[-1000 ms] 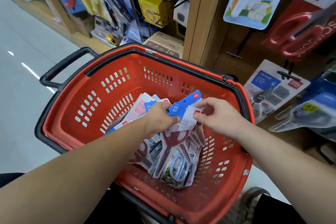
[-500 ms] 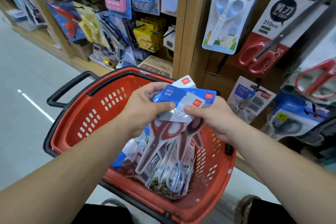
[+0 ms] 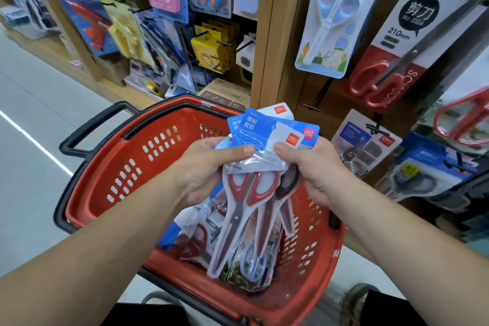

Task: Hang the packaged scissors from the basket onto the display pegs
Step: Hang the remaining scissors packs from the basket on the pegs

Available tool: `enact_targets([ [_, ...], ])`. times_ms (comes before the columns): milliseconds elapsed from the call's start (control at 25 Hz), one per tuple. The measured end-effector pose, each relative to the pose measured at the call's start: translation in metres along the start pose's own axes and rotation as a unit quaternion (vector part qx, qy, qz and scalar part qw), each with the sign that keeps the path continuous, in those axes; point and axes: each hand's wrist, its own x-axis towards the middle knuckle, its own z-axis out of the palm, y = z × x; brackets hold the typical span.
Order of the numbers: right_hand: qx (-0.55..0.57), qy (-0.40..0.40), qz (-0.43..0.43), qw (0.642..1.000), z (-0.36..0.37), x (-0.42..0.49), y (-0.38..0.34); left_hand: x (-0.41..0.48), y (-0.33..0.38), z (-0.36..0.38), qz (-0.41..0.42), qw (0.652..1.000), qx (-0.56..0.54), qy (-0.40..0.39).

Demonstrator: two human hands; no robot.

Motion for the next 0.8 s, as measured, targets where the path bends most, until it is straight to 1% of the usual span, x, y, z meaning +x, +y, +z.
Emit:
enact_targets([
  [80,0.026,0.017,0.005,1.000,-0.003,0.002,-0.006,0.000,-0.004,-0.003,0.006,0.999,0.012,-0.035],
  [120,0.038,0.022,0.004,0.999,-0.004,0.003,-0.008,0.000,-0.007,-0.001,0.015,0.998,0.039,-0.040],
  [200,0.061,0.030,-0.004,0.998,-0.006,0.000,-0.011,0.001,-0.014,0.010,0.060,0.992,0.108,-0.013],
  [320,0.054,0.035,-0.035,0.997,-0.010,-0.007,-0.020,0.002,-0.020,0.028,0.156,0.972,0.175,0.030],
  [400,0.061,0.030,-0.049,0.996,-0.016,-0.016,-0.030,0.001,-0.019,0.036,0.194,0.964,0.181,0.028],
  [520,0.111,0.002,-0.048,0.993,-0.031,-0.034,-0.048,-0.003,-0.013,0.062,0.227,0.957,0.183,0.005],
  [600,0.143,-0.001,-0.059,0.988,-0.035,-0.043,-0.056,-0.007,-0.011,0.080,0.243,0.955,0.170,-0.005],
  [680,0.147,0.031,-0.076,0.986,-0.037,-0.048,-0.064,-0.006,-0.011,0.094,0.255,0.952,0.170,-0.006],
  [760,0.107,0.078,-0.092,0.987,-0.041,-0.051,-0.070,-0.004,-0.012,0.102,0.262,0.947,0.184,0.000],
  [800,0.089,0.089,-0.093,0.988,-0.044,-0.053,-0.073,-0.003,-0.012,0.103,0.262,0.947,0.184,0.001],
])
